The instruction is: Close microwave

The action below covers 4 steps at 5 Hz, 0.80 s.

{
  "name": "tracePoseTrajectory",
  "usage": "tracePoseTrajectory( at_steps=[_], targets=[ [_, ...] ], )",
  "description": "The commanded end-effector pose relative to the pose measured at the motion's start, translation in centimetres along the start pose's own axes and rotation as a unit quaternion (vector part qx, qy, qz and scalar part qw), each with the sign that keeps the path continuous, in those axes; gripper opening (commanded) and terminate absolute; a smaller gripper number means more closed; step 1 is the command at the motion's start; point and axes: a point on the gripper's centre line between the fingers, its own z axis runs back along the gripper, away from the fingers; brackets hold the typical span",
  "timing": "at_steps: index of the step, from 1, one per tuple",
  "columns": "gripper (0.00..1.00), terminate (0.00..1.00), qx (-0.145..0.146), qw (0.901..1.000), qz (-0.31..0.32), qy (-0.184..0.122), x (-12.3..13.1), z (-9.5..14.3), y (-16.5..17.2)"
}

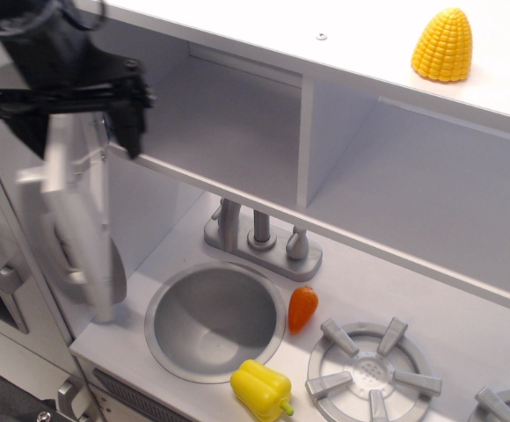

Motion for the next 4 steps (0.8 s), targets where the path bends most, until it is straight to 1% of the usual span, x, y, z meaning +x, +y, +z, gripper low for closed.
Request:
tracePoseTrajectory(
  at_steps=[1,2,3,4],
  targets=[
    [1.0,0.0,-0.022,0.9996,0.013,-0.011,0.9,3.1,-6.3],
    [1.0,0.0,-0.069,0.9976,0.001,0.005,-0.2,6.1,-7.5],
    [1.0,0.0,-0.082,0.9956,-0.03,0.033,-2.1,7.6,-5.5],
    [1.0,0.0,-0.046,0.9948,-0.068,0.061,-2.8,6.8,-0.8]
  ],
)
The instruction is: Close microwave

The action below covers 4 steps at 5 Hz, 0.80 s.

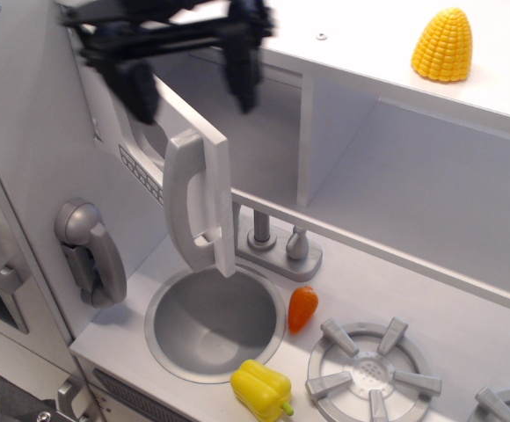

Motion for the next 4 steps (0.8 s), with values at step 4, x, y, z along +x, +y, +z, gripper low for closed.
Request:
tracePoseTrajectory(
  at_steps=[4],
  targets=[
    [1.0,0.0,0.068,0.9964,-0.051,0.006,4.8,-7.4,9.9]
  ],
)
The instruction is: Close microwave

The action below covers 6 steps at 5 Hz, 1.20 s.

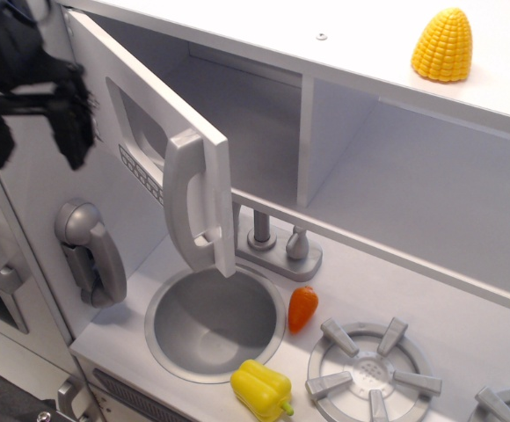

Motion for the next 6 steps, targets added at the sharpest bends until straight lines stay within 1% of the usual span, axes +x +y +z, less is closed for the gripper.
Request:
tracePoseTrajectory(
  at_steps=[1,2,3,4,6],
  targets=[
    [1.0,0.0,-0.034,0.9957,-0.039,-0.077,3.8,-0.8,-2.3],
    [1.0,0.0,-0.049,0.9936,-0.036,-0.095,4.7,-0.6,-3.5],
    [1.0,0.0,-0.059,0.9897,-0.036,-0.125,6.0,-0.3,-4.7],
    [1.0,0.0,-0.06,0.9886,-0.019,-0.136,7.3,-0.1,-5.7],
    [1.0,0.0,-0.056,0.9879,-0.007,-0.145,8.1,-0.2,-6.6]
  ],
)
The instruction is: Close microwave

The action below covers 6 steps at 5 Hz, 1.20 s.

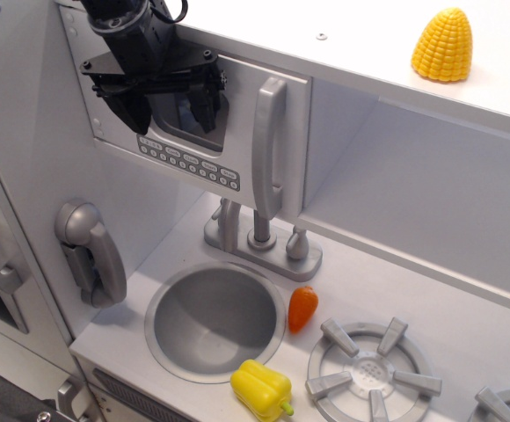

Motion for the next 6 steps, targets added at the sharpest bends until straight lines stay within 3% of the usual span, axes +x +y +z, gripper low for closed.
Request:
tracePoseTrajectory(
  at_steps=[1,3,5,6],
  targets=[
    [1.0,0.0,0.016,0.9997,-0.008,0.014,0.2,1.2,1.3],
    [1.0,0.0,0.039,0.9938,-0.057,0.087,-5.4,1.3,6.9],
    [1.0,0.0,0.035,0.9921,-0.072,0.096,-6.8,1.2,8.7],
    [1.0,1.0,0.035,0.9921,-0.072,0.096,-6.8,1.2,8.7]
  ],
)
